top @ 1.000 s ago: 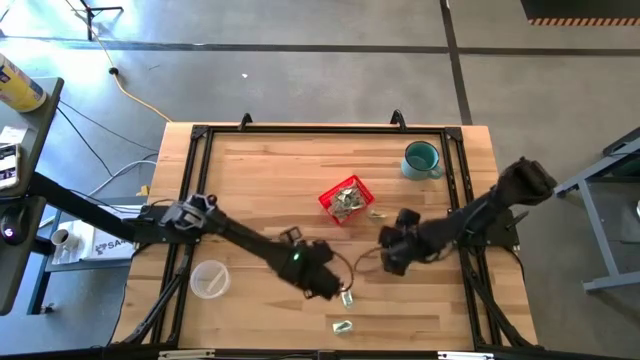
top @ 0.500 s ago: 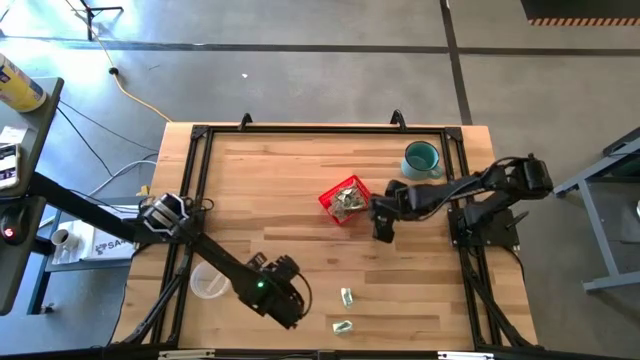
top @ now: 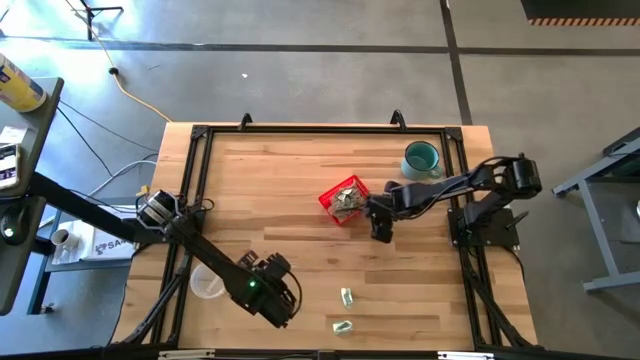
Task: Pick and place items into bin
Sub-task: Put the stevia packet into the red bin
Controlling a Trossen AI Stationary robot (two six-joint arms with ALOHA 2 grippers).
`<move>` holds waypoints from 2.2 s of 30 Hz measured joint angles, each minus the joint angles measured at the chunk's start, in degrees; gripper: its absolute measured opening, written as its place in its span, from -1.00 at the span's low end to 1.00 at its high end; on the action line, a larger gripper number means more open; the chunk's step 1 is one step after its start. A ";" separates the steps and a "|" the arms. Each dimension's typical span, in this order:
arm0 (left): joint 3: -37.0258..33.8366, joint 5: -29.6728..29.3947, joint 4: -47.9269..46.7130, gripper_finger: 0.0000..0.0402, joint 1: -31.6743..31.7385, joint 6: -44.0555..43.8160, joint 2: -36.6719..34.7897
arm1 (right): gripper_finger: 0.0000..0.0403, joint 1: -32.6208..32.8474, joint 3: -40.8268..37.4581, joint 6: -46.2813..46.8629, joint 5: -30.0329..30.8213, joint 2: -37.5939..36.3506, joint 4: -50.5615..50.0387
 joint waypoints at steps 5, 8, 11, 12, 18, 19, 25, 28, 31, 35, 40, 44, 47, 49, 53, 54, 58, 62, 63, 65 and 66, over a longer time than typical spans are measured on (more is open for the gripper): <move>0.00 -0.18 -1.90 -0.05 0.00 0.04 -0.02 | -0.67 0.04 0.02 2.85 -0.77 0.19 -1.97; 0.00 -0.22 -1.95 -0.06 0.04 1.04 -0.02 | -0.94 0.73 0.65 4.20 -1.89 -0.25 -3.75; 0.00 -0.35 -2.13 -0.06 0.45 1.14 -0.02 | -0.93 2.27 3.30 6.60 -2.52 -0.27 -7.71; 0.00 -0.35 -2.26 -0.06 0.48 1.20 -0.02 | -0.94 2.99 4.68 7.09 -2.53 -0.33 -9.13; 0.00 0.89 1.22 -0.06 1.29 4.99 -0.15 | -0.97 7.01 17.62 7.16 3.01 -2.26 -13.95; 0.00 1.27 2.88 -0.06 1.32 6.31 -0.36 | -0.98 6.66 19.77 5.91 3.63 -2.27 -13.90; 0.01 5.19 17.91 -0.06 3.81 15.23 -1.43 | -0.93 -2.01 26.97 -0.16 -1.44 0.54 -10.33; 0.07 7.14 23.73 -0.06 5.57 18.94 -1.47 | -0.79 -5.98 27.89 -0.22 -6.49 3.29 -11.35; 0.04 9.42 28.10 -0.06 7.29 21.91 -1.40 | -0.56 -7.49 27.87 -0.17 -7.47 5.14 -12.66; 0.04 10.26 29.33 -0.06 8.88 23.12 -1.38 | -0.19 -7.20 27.87 -0.25 -7.16 5.69 -13.68; 0.04 10.24 29.96 -0.06 9.20 23.19 -1.38 | 0.23 -4.80 27.89 -0.35 -1.46 3.53 -15.33; 0.04 10.29 31.53 -0.06 9.27 23.75 -1.38 | 0.43 -2.93 27.89 1.17 0.40 1.36 -19.83; 0.04 10.37 32.18 -0.06 10.22 24.70 -1.38 | 0.48 -0.94 27.89 2.77 0.11 -0.34 -22.48; 0.04 10.36 31.97 -0.06 11.48 25.33 -1.38 | 0.49 1.18 27.89 3.16 0.22 -1.25 -24.21; 0.04 11.44 32.41 -0.06 14.44 28.47 -0.80 | 0.49 6.36 27.89 3.25 0.92 -2.39 -26.60; 0.00 12.12 32.20 -0.06 15.13 29.74 -0.76 | 0.49 7.97 27.89 2.83 1.02 -2.44 -26.78; 0.00 12.87 32.17 -0.06 17.15 33.84 -0.77 | 0.49 14.41 27.85 2.27 1.81 -2.28 -28.80; 0.00 13.46 31.78 -0.06 17.65 37.07 -0.77 | 0.49 19.41 27.78 2.78 2.01 -2.22 -29.03; 0.00 13.56 31.65 -0.06 17.63 37.68 -0.77 | 0.49 20.52 27.77 2.83 2.11 -2.22 -28.88; 0.00 13.97 31.44 -0.06 17.59 38.94 -0.77 | 0.49 22.54 27.76 2.68 2.18 -2.08 -28.14; 0.00 14.34 31.47 -0.06 17.59 39.27 -0.77 | 0.49 23.35 27.76 2.65 2.26 -1.97 -27.98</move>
